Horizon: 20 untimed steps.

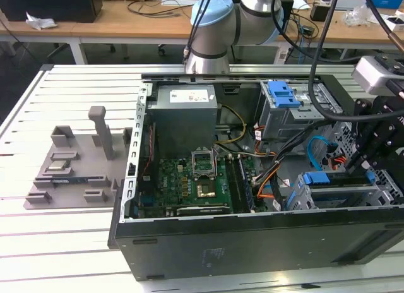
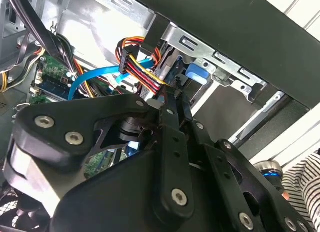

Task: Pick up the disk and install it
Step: 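Insert the first disk wire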

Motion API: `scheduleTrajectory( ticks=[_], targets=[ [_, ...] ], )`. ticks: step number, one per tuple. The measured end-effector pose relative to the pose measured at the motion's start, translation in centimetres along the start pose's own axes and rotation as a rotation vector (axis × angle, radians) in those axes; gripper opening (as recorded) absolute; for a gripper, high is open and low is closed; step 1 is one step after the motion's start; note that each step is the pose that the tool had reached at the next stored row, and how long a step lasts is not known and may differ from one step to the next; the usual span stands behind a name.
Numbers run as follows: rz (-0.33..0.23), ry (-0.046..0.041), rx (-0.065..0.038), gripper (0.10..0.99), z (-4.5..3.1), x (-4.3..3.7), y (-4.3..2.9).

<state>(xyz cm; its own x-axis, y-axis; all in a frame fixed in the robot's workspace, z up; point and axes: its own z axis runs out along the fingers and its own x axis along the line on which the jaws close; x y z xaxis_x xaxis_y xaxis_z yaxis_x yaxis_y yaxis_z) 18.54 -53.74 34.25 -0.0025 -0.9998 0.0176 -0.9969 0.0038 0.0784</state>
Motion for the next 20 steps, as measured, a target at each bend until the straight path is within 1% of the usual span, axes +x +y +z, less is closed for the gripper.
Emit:
scheduleTrajectory(
  ticks=[2, 6, 8, 11, 13, 17, 20],
  targets=[
    [0.000, 0.0000, 0.000, 0.169, 0.02, -0.01, 0.00],
    [0.000, 0.0011, -0.002, 0.169, 0.36, -0.02, -0.03],
    [0.000, 0.0002, -0.002, 0.169, 0.43, -0.02, -0.03],
    [0.000, -0.0021, -0.002, 0.169, 0.13, -0.02, -0.01],
    [0.000, -0.0005, -0.002, 0.169, 0.00, -0.01, 0.00],
    [-0.001, -0.0081, -0.002, 0.169, 0.02, -0.02, -0.01],
    [-0.001, -0.0091, -0.002, 0.169, 0.03, -0.02, 0.00]
  ],
)
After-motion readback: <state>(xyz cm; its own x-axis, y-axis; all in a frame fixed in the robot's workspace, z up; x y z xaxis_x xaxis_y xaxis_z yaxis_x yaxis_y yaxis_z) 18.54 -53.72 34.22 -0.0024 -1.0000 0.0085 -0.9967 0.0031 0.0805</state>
